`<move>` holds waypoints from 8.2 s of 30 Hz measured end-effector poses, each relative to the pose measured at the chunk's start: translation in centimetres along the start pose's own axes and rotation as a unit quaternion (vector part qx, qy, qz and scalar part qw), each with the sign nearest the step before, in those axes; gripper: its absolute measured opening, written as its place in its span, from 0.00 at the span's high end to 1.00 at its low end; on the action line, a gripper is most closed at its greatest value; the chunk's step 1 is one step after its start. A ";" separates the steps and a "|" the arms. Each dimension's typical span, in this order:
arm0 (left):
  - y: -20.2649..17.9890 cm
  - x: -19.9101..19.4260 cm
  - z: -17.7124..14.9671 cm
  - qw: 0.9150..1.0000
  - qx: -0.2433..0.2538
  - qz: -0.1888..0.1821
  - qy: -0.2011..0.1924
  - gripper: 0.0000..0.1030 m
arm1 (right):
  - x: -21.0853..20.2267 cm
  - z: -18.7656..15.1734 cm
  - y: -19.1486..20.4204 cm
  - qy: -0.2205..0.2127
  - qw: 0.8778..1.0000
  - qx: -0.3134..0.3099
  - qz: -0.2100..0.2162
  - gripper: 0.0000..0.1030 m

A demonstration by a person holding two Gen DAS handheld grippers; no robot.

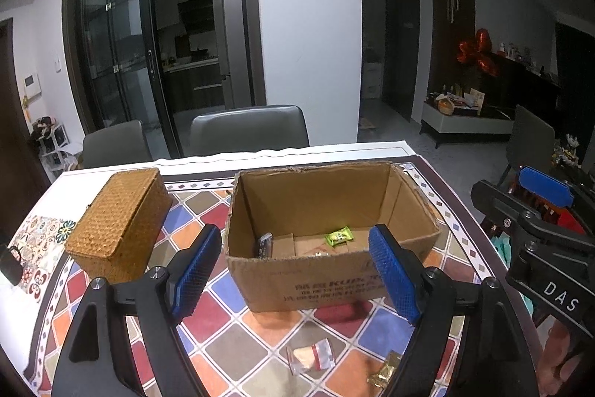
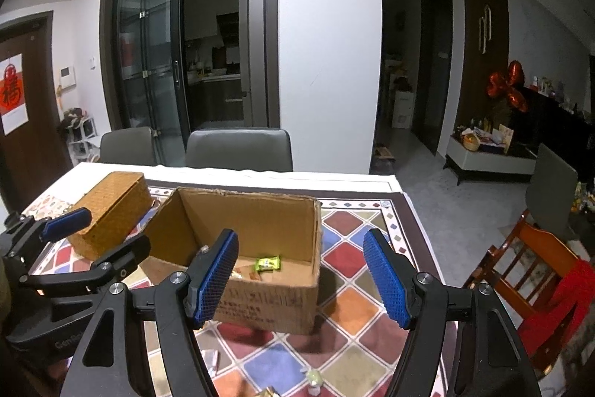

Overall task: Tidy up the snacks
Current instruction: 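Move both tools back toward the remaining snacks on the table, then grasp the red-and-white packet with the left tool while the right tool grasps a gold-wrapped candy, then carry the red packet and gold candy with both tools over the cardboard box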

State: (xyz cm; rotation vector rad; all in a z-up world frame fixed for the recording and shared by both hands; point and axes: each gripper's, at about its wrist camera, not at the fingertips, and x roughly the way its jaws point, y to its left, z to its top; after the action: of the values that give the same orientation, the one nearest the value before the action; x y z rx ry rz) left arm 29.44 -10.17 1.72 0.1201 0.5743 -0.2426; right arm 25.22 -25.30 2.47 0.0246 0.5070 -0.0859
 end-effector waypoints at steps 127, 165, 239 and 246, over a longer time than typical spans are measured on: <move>0.3 -0.3 -24.3 0.985 -0.034 0.012 0.167 0.69 | 5.0 -21.1 1.4 0.189 0.982 0.000 -0.016 0.32; -0.3 -1.9 -22.6 0.990 -0.029 0.001 0.136 0.79 | 3.3 -20.0 0.7 0.172 0.985 0.011 0.022 0.85; 2.0 -3.8 -11.2 0.998 -0.026 0.000 0.062 0.79 | -0.3 -10.4 2.9 0.096 0.994 0.002 0.049 0.85; 2.7 -3.9 -9.5 0.998 -0.028 -0.002 0.051 0.79 | -0.7 -8.8 3.3 0.083 0.995 -0.003 0.046 0.85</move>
State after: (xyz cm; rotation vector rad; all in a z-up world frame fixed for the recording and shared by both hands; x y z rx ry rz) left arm 21.99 -5.08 -3.91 0.0771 0.6818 -0.2241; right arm 20.68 -21.60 -4.89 0.0504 0.6722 0.0080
